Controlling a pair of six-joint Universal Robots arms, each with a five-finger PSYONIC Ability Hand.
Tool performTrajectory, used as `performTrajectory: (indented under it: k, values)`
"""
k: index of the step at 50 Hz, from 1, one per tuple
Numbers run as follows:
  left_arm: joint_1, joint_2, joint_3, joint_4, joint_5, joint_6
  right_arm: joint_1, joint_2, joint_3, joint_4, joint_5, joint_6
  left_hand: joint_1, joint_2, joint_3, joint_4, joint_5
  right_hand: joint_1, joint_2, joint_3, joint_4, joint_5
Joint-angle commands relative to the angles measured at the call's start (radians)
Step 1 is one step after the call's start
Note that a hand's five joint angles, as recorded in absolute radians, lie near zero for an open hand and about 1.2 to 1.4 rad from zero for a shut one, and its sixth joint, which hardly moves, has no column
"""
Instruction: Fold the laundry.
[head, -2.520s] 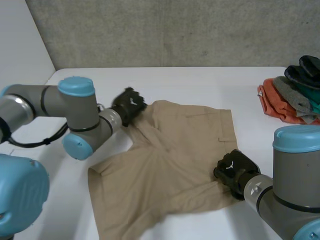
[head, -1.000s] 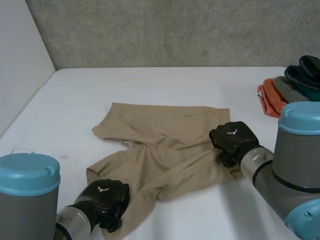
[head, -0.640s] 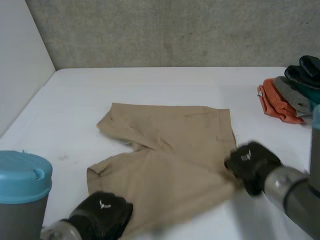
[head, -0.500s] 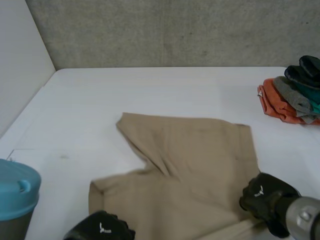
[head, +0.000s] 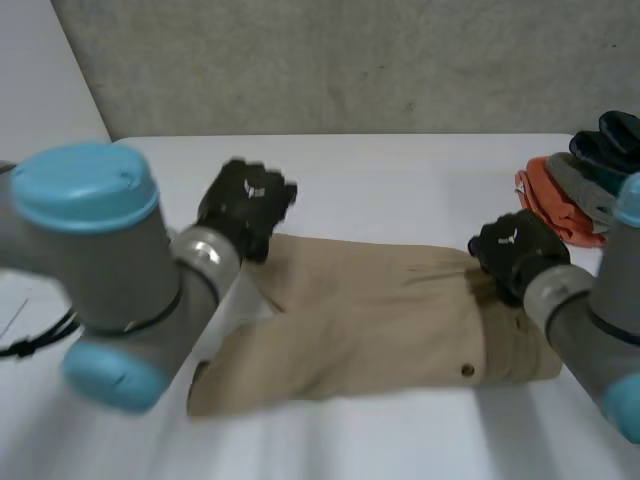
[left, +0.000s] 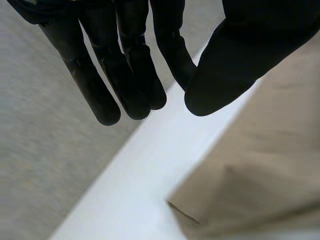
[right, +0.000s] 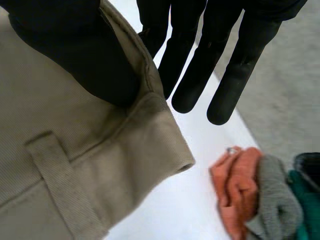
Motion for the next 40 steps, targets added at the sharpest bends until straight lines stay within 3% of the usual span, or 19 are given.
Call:
performTrajectory:
  k: [1,11,18,24,33,36,37,38,39,40]
  values:
    - [0.013,-0.107,0.196,-0.003,-0.002,-0.021,0.017,0.183,-0.139,-0.092,0.080,-0.001,-0.503,-0.544,-0.541,-0.549,-0.527,0.276,0.222,0.204,0.197,0.204]
    - [0.011,-0.156,0.290,-0.024,-0.034,-0.070,0.015,0.349,-0.346,-0.283,0.115,-0.009,-0.507,-0.549,-0.545,-0.553,-0.531,0.276,0.222,0.204,0.197,0.204]
    - [0.007,-0.268,0.304,-0.050,-0.028,-0.073,0.021,0.363,-0.342,-0.293,0.100,0.005,-0.616,-0.657,-0.653,-0.662,-0.640,0.276,0.222,0.204,0.197,0.204]
    - [-0.009,-0.342,0.305,-0.178,0.004,-0.104,0.018,0.330,-0.267,-0.293,0.091,0.016,-0.610,-0.652,-0.648,-0.656,-0.634,0.276,0.222,0.204,0.197,0.204]
    - [0.002,-0.356,0.307,-0.382,0.107,-0.265,0.014,0.258,-0.187,-0.294,0.057,0.019,-0.592,-0.634,-0.630,-0.638,-0.616,0.276,0.222,0.204,0.197,0.204]
    - [0.002,-0.356,0.308,-0.405,0.121,-0.273,0.006,0.258,-0.185,-0.293,0.054,0.019,-0.429,-0.470,-0.467,-0.475,-0.453,0.276,0.222,0.204,0.197,0.204]
    - [0.002,-0.356,0.308,-0.405,0.121,-0.273,0.006,0.257,-0.184,-0.293,0.054,0.019,-0.291,-0.333,-0.329,-0.337,-0.315,0.276,0.222,0.204,0.197,0.204]
    - [0.004,-0.356,0.314,-0.397,0.118,-0.273,0.005,0.258,-0.184,-0.293,0.053,0.019,0.067,0.026,0.030,0.021,0.043,0.276,0.222,0.204,0.197,0.204]
    - [0.004,-0.356,0.322,-0.387,0.113,-0.271,0.005,0.258,-0.187,-0.293,0.054,0.017,0.239,0.198,0.202,0.193,0.215,0.276,0.222,0.204,0.197,0.204]
    - [0.004,-0.357,0.331,-0.373,0.110,-0.270,0.005,0.258,-0.188,-0.293,0.054,0.017,0.241,0.199,0.203,0.195,0.217,0.276,0.222,0.204,0.197,0.204]
